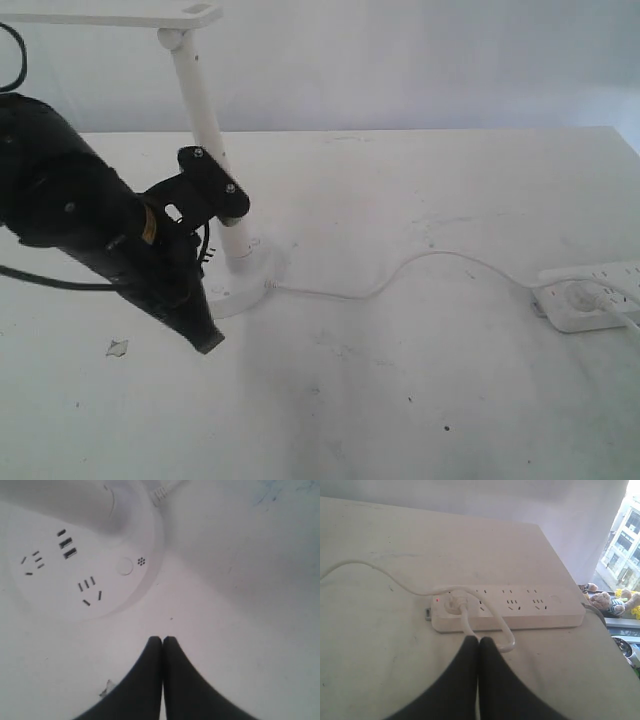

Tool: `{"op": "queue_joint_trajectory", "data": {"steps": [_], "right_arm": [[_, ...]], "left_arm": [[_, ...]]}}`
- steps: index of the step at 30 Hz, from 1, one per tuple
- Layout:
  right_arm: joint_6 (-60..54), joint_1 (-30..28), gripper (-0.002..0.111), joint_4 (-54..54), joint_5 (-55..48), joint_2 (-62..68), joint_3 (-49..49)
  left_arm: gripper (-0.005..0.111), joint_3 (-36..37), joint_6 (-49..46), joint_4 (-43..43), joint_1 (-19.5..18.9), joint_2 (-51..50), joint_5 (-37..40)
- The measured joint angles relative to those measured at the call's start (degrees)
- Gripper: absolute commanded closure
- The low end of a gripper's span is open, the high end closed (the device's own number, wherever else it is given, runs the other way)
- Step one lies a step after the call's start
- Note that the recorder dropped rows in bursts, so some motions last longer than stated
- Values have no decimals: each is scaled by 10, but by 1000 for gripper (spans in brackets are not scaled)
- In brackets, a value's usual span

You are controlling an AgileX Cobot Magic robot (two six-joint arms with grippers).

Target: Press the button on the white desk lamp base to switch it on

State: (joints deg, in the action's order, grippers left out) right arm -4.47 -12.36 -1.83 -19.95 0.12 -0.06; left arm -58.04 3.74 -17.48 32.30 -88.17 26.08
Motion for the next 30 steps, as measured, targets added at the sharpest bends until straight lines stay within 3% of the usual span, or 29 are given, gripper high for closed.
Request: {"op": "queue_joint_trajectory", "data": {"steps": [4, 13, 16, 23, 30], "right_arm": [[0, 0, 108, 0, 0, 0, 0], [0, 0, 108, 0, 0, 0, 0], [0, 0, 108, 0, 0, 0, 0], [0, 0, 108, 0, 0, 0, 0], [0, 0, 108, 0, 0, 0, 0]], "left_arm": [[107, -27, -37, 73, -10, -30, -15], [107, -44, -93, 76, -10, -83, -28], [107, -44, -66, 47, -10, -89, -37], [107, -44, 101, -118, -11, -104, -46], [107, -44, 125, -152, -11, -112, -61]]}}
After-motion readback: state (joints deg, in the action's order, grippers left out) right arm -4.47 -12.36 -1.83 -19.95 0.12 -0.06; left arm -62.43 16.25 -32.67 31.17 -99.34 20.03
